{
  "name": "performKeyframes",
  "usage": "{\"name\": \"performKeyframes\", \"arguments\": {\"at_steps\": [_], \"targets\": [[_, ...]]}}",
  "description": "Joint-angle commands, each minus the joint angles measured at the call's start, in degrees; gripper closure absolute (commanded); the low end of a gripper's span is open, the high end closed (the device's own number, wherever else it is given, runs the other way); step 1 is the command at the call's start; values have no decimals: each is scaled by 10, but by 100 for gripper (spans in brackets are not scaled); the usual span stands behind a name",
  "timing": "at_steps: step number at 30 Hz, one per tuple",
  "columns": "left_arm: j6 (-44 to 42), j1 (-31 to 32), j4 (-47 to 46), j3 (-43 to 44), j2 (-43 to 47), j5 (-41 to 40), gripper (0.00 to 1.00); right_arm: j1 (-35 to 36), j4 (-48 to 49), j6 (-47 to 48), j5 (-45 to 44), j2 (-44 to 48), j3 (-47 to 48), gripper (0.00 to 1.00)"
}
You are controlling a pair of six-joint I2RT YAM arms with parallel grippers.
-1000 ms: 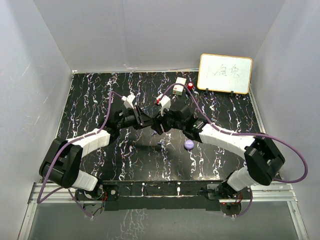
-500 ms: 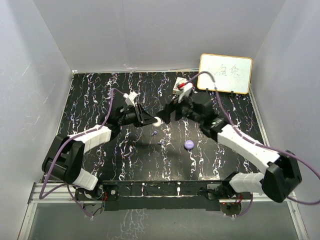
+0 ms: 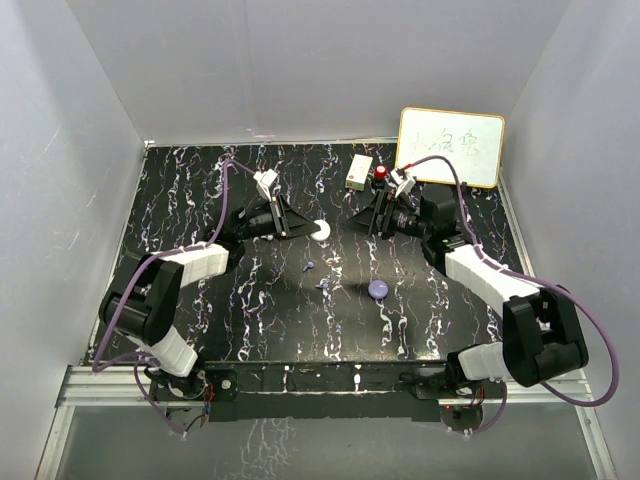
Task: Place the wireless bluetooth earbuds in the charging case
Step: Pick up the charging case at the center of the board, then open the charging case.
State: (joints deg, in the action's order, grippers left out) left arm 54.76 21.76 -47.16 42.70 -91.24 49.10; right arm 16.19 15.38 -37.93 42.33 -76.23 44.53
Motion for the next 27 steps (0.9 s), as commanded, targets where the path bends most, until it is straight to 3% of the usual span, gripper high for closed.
{"name": "performKeyframes", "arguments": {"at_steps": [1,9,27], "targets": [[90,0,-191,30,-40,51,100,-1,142,-100,58,-5,-20,21],[217,0,-345,53,-121,52,100,-1,199,-159,45,-27,-41,25],[232,10,-257,60,-98,62,100,0,351,-264,61,-107,-49,34]]}}
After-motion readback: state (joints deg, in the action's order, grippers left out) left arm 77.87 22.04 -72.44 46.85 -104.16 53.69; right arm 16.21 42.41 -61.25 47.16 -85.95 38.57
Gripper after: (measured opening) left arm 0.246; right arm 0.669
